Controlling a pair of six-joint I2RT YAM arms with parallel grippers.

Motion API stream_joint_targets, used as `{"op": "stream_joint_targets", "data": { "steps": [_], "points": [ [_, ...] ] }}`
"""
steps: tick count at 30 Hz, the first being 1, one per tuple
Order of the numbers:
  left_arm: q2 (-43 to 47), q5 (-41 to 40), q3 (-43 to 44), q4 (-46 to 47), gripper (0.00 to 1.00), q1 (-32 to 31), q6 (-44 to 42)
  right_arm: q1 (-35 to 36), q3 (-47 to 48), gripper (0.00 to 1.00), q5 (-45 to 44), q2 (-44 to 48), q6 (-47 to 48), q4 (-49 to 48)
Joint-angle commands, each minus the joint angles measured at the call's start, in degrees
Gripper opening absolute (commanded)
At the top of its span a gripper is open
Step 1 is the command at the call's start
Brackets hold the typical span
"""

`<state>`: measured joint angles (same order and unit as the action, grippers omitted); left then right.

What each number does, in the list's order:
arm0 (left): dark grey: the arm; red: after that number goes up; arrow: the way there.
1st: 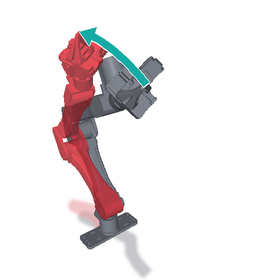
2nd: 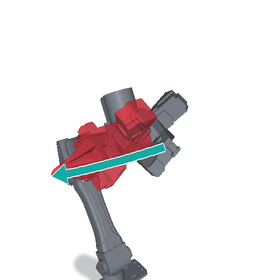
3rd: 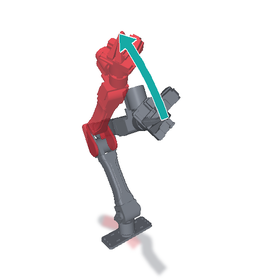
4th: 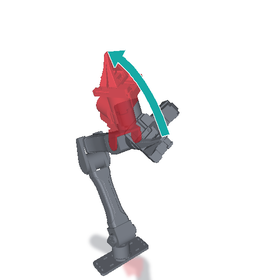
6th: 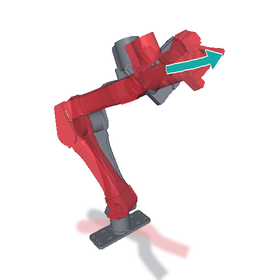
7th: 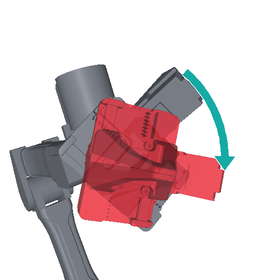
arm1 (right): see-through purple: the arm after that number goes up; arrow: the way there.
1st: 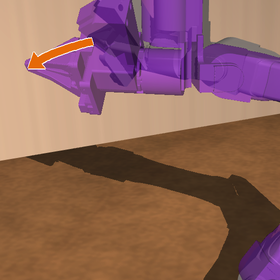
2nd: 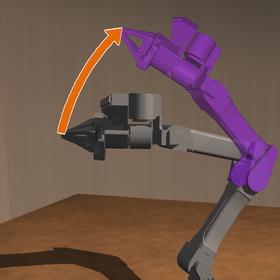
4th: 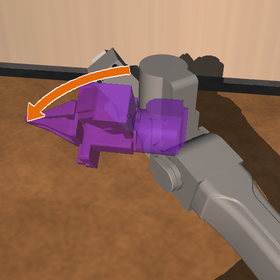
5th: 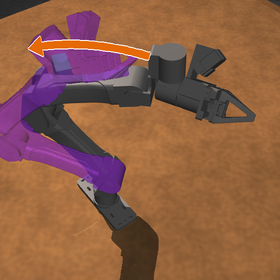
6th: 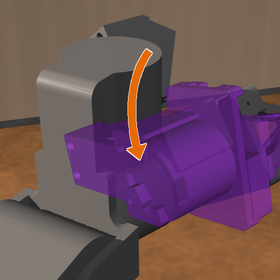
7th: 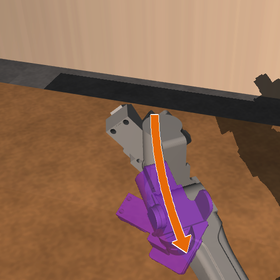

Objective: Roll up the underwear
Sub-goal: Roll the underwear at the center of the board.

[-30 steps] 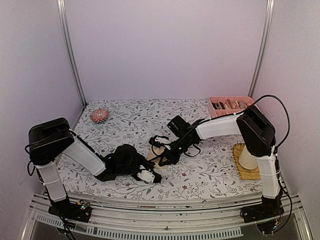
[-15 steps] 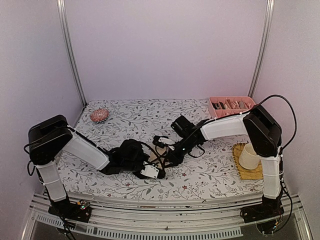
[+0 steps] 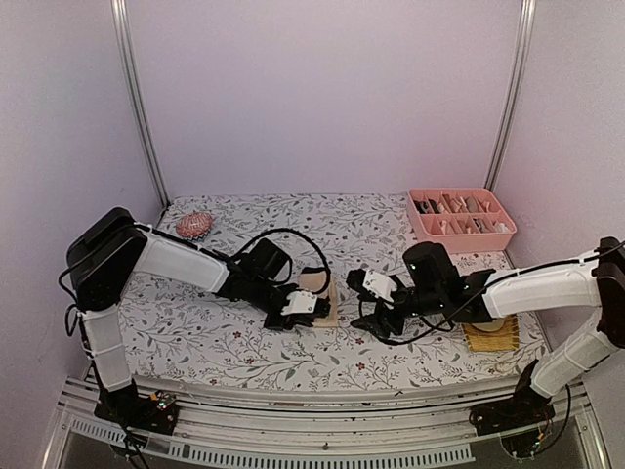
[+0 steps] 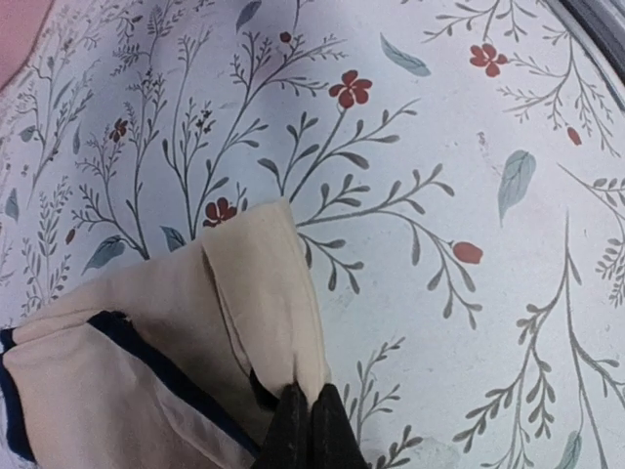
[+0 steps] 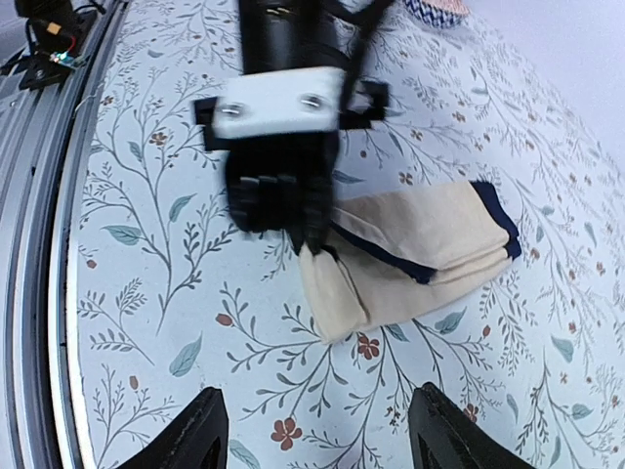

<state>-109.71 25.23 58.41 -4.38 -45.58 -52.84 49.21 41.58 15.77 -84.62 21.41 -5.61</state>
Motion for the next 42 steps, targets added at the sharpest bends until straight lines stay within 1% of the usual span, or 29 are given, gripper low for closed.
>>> {"op": "stream_joint_targets", "data": {
  "steps": [1,4,10,16,19,24,26,30,36,42],
  "points": [
    [-6.76,8.14,8.85,-15.87,0.00,2.00,3.98,5.30,-6.96,0.65,-6.76,3.71,11.84,-14.99],
    [-10.28,11.65,14.51,-22.03,0.00,3.44,4.89,7.91,-7.31,0.65,-10.39,2.20,15.70,-16.18],
    [-17.09,20.34,25.38,-34.71,0.00,7.26,6.07,12.01,-5.36,0.60,-13.86,-4.02,23.04,-18.35],
    [-25.07,28.78,36.22,-45.91,0.00,11.52,7.91,13.08,-1.08,0.51,-15.57,-11.51,29.83,-18.80],
    [-28.28,31.63,39.96,-48.52,0.00,13.50,9.74,13.21,0.80,0.50,-16.56,-14.94,32.46,-18.74],
    [-33.52,32.76,46.41,-54.48,0.00,14.60,10.41,13.24,3.73,0.50,-18.64,-20.26,35.98,-18.73],
    [-35.33,32.77,48.75,-56.53,0.00,14.73,10.50,12.99,4.69,0.48,-19.24,-22.33,37.19,-18.97],
    [-37.94,32.36,52.22,-59.06,0.00,14.87,10.84,11.73,6.70,0.48,-18.52,-24.76,37.88,-19.33],
    [-39.55,32.32,54.23,-61.24,0.00,14.91,10.65,9.59,8.73,0.47,-18.47,-27.47,37.90,-19.27],
    [-39.82,32.18,54.48,-62.23,0.00,15.02,10.13,7.59,11.08,0.40,-20.25,-29.90,37.83,-18.42]
  ]
}}
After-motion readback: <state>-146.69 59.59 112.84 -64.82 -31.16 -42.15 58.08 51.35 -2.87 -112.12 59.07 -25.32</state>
